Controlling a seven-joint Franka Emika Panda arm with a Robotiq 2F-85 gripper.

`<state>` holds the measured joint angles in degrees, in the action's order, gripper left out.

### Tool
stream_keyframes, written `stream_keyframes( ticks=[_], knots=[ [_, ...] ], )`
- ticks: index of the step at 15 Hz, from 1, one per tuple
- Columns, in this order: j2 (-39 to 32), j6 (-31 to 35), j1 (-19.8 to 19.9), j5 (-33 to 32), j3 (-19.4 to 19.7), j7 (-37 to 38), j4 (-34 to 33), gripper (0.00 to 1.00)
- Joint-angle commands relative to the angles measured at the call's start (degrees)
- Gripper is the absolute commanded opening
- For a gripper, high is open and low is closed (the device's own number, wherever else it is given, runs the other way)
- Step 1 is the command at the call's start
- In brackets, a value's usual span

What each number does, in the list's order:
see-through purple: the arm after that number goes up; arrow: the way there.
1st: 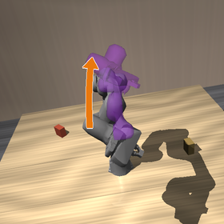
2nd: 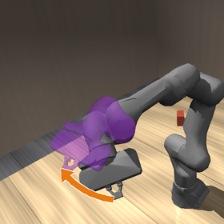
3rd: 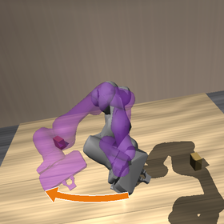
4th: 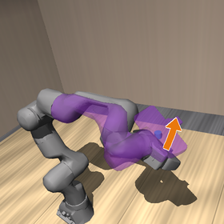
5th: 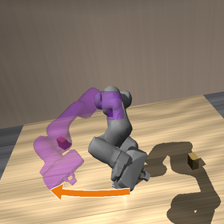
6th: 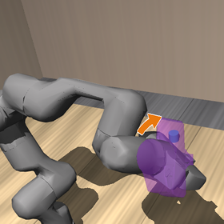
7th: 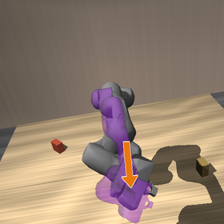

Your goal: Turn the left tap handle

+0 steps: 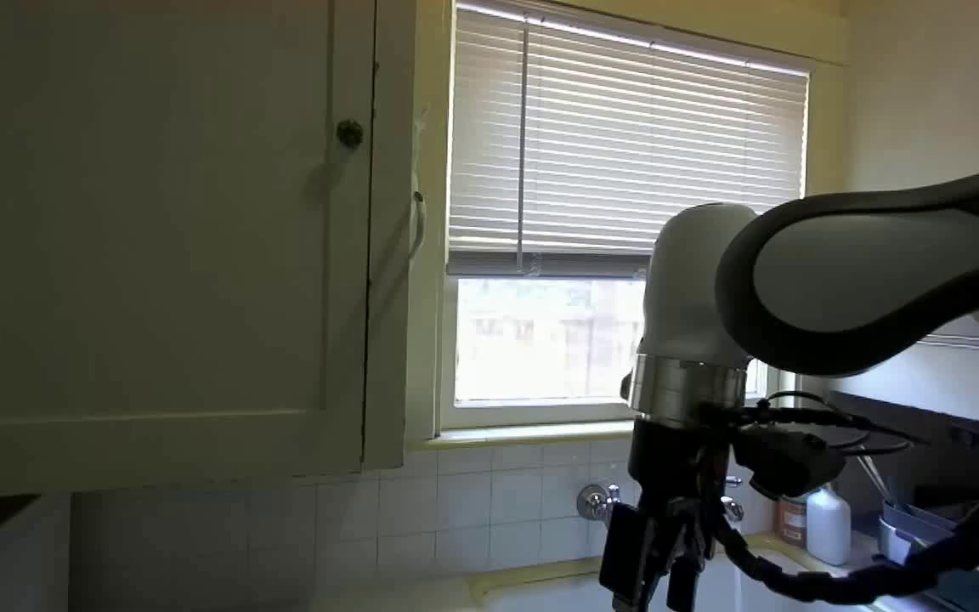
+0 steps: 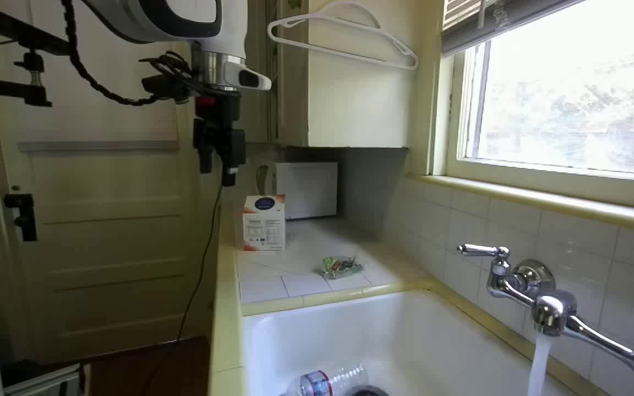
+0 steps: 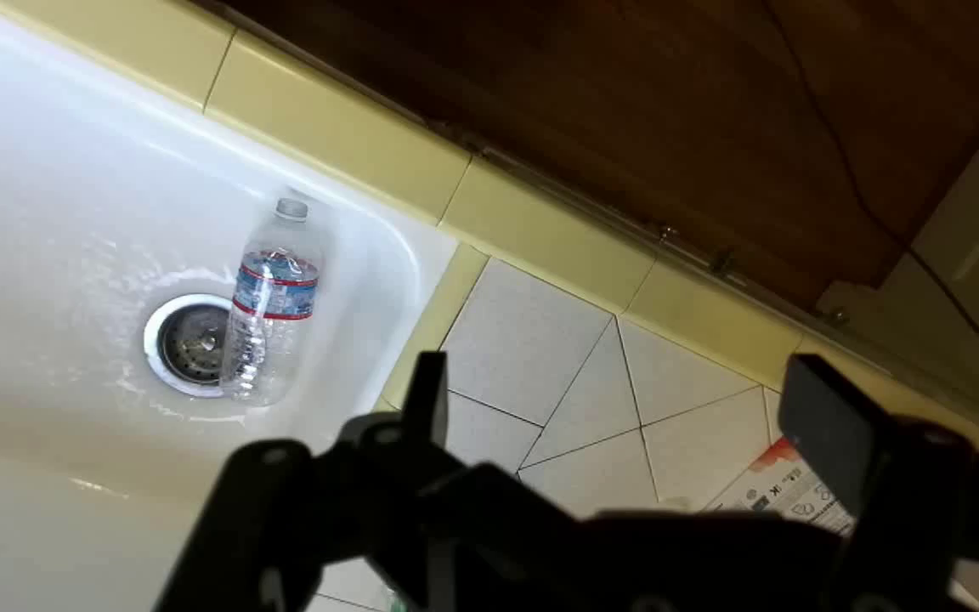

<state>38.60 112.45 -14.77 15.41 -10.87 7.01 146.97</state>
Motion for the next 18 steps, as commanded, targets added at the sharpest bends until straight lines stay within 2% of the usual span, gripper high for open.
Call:
stream_keyframes(
  ticks=[1,9,11,15,18],
  knots=[
    [0.02,-0.20,0.46,0.24,-0.37,-0.21,-0.13,1.00],
    [0.02,-0.20,0.46,0.24,-0.37,-0.21,-0.13,1.00],
    [-1.04,2.39,1.89,-1.04,0.56,-1.58,0.17,1.00],
    [-4.27,7.34,6.29,-4.43,4.38,-4.91,-0.54,1.00],
    [-8.84,9.51,8.84,-7.31,8.38,-10.28,-2.45,1.00]
  ],
)
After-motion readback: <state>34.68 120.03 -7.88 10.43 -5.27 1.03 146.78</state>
